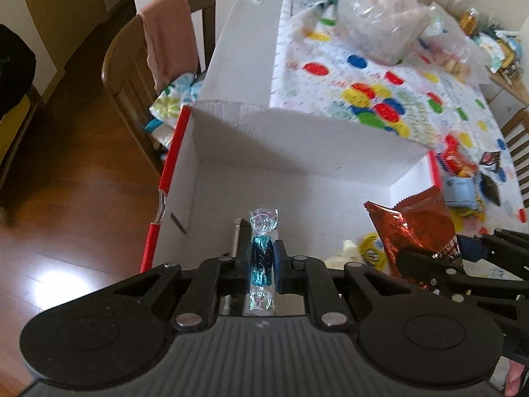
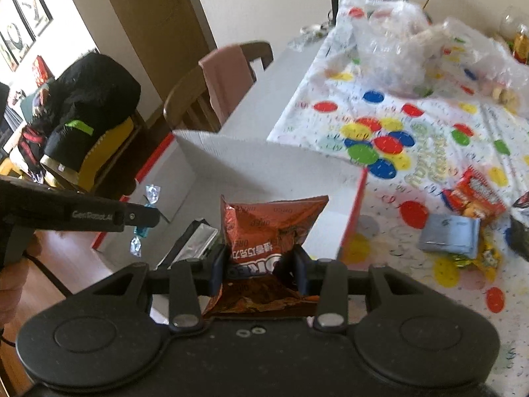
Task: Organize snacks
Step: 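Carry the candy and Oreo packet over the white box and open both tools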
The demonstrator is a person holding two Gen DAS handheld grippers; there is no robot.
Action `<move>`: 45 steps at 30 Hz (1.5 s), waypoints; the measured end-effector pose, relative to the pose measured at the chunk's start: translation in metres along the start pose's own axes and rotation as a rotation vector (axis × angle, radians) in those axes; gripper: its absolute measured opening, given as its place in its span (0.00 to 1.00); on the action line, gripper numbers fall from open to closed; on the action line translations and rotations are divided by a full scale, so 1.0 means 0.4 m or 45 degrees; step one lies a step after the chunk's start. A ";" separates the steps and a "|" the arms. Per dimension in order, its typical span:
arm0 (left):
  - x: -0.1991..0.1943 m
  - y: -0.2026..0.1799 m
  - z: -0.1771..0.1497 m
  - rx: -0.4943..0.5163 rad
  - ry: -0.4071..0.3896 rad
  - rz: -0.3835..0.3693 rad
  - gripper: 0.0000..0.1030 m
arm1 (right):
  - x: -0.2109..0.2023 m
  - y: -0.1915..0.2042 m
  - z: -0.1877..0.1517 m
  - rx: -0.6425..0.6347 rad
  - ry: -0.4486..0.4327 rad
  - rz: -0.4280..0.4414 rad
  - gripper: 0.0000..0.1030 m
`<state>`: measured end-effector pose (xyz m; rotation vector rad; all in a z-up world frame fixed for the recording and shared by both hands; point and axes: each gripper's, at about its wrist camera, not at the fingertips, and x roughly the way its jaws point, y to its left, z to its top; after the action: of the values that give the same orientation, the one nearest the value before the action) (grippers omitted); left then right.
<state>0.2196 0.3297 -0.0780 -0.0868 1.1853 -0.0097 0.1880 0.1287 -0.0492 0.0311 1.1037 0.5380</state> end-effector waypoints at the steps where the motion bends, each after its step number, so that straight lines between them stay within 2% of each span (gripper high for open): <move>1: 0.008 0.004 0.000 0.002 0.008 0.006 0.12 | 0.015 0.006 0.001 -0.001 0.012 -0.005 0.38; 11: 0.116 0.023 0.013 0.039 0.125 0.047 0.12 | 0.172 0.026 0.032 -0.027 0.123 -0.028 0.38; 22: 0.172 0.029 -0.004 0.044 0.209 0.052 0.12 | 0.232 0.038 0.034 -0.055 0.198 -0.022 0.39; 33: 0.156 0.019 -0.006 0.056 0.186 0.031 0.12 | 0.232 0.034 0.041 -0.043 0.198 -0.022 0.43; 45: 0.081 0.018 -0.021 0.041 0.107 0.008 0.15 | 0.155 0.025 0.037 -0.026 0.127 -0.004 0.54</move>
<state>0.2238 0.3347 -0.1114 -0.0545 1.2687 -0.0270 0.2174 0.1674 -0.0917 -0.0153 1.1951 0.5527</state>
